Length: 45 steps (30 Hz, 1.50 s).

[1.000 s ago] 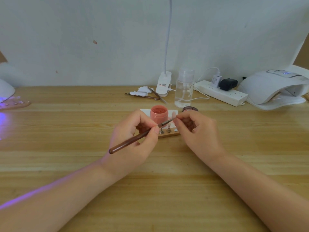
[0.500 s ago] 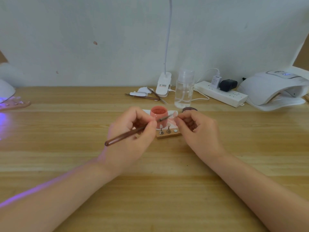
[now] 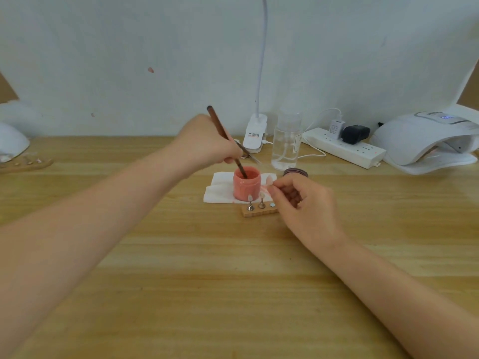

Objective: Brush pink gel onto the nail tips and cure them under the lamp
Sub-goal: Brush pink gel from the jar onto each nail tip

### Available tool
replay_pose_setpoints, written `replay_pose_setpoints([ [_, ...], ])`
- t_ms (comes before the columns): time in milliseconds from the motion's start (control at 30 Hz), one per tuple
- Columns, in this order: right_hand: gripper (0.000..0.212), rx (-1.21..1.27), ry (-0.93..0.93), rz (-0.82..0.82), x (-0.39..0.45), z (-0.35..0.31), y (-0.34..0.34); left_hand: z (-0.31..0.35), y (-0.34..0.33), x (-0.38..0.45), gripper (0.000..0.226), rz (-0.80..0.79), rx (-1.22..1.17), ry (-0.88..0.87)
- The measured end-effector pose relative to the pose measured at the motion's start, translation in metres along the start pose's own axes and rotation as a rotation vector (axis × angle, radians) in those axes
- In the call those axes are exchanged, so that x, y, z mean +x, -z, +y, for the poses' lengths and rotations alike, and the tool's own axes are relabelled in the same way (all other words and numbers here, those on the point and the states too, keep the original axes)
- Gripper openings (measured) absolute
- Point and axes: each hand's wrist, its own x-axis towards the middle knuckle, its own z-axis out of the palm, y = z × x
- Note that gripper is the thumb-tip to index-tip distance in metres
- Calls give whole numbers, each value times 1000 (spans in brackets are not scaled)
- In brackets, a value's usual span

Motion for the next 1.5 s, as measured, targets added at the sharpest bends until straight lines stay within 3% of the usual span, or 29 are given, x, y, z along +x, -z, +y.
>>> replay_pose_setpoints([
  [133, 5, -33, 28, -5, 0, 1, 1, 1, -14, 9, 16, -47, 38, 10],
  [267, 4, -42, 43, 2, 1, 2, 0, 1, -24, 10, 2, -128, 98, 5],
  [367, 5, -29, 39, 3, 1, 3, -2, -3, -24, 11, 8, -141, 90, -1],
  [467, 6, -36, 38, 13, 1, 3, -2, -12, -17, 13, 15, -29, -98, 56],
  [567, 6, -45, 44, 13, 1, 4, -2, -23, -7, 17, 15, 25, -411, 221],
  [700, 7, -40, 33, 0, 0, 4, -2, -39, 0, 18, 15, -64, -655, 456],
  [867, 4, -41, 38, -11, 0, 2, 0, -53, 2, 17, 17, -136, -752, 572],
  [1233, 4, -46, 48, -4, 0, 1, -1, -63, 12, 20, 16, -93, -811, 583],
  [1500, 4, -37, 35, -14, 0, -1, 0, -55, -3, 20, 18, -154, -836, 589],
])
